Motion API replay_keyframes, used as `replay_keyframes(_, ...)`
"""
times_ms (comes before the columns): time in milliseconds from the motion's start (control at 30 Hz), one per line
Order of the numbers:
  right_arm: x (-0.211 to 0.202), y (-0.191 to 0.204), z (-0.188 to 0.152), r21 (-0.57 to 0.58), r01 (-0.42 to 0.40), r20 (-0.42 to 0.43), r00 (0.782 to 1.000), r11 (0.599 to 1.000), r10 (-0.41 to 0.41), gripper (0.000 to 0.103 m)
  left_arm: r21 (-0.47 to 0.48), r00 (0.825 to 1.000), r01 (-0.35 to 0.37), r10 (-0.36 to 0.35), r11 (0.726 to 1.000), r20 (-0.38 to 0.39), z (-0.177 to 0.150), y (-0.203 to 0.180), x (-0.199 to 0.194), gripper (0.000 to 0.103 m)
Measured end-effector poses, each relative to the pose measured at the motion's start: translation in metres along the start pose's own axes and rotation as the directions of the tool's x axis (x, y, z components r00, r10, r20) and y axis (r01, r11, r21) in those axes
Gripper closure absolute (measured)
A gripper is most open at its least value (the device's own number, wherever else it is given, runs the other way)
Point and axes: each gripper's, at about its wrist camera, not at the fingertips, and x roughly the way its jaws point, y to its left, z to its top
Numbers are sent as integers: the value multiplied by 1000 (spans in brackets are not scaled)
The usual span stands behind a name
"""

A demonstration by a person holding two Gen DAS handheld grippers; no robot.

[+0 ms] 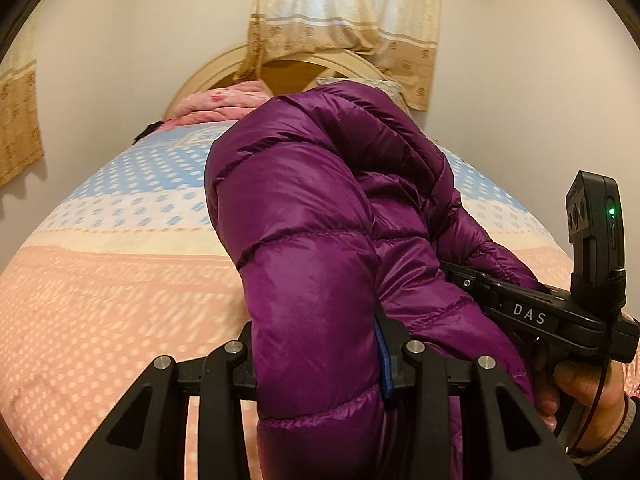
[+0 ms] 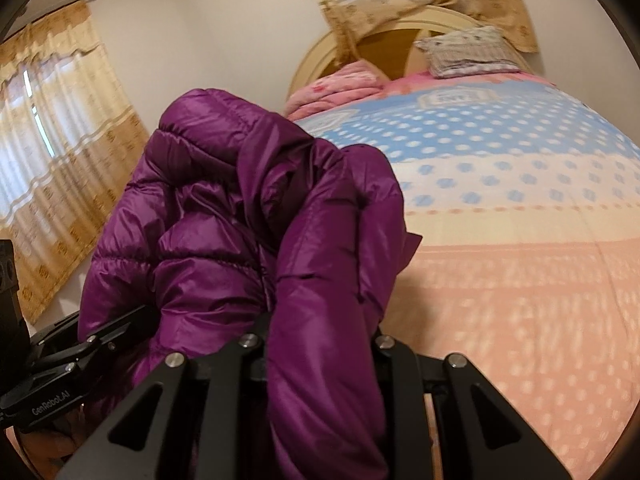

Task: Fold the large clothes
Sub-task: 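Carry the rolled jacket with both grippers and set it down on the quilt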

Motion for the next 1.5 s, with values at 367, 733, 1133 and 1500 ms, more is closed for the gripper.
replay_keyframes(367, 31, 41, -4, -72, -51, -66, 997, 996, 46, 78, -60, 998, -66, 66, 996, 0, -14, 41, -11, 62)
replay_keyframes(733, 60, 59, -13, -101, -78, -132, 989, 992, 64, 78, -104, 994, -108, 106, 989, -25, -31, 71, -14, 63)
replay_keyframes(1133, 75, 68, -17, -108, -73, -182, 982, 991, 53, 78, -134, 992, -113, 104, 985, -71, -44, 87, -6, 62)
replay_keyframes(1500, 92, 63, -25, -105, -45, -237, 971, 993, 18, 75, -156, 981, -146, 123, 977, -150, -60, 101, 18, 39)
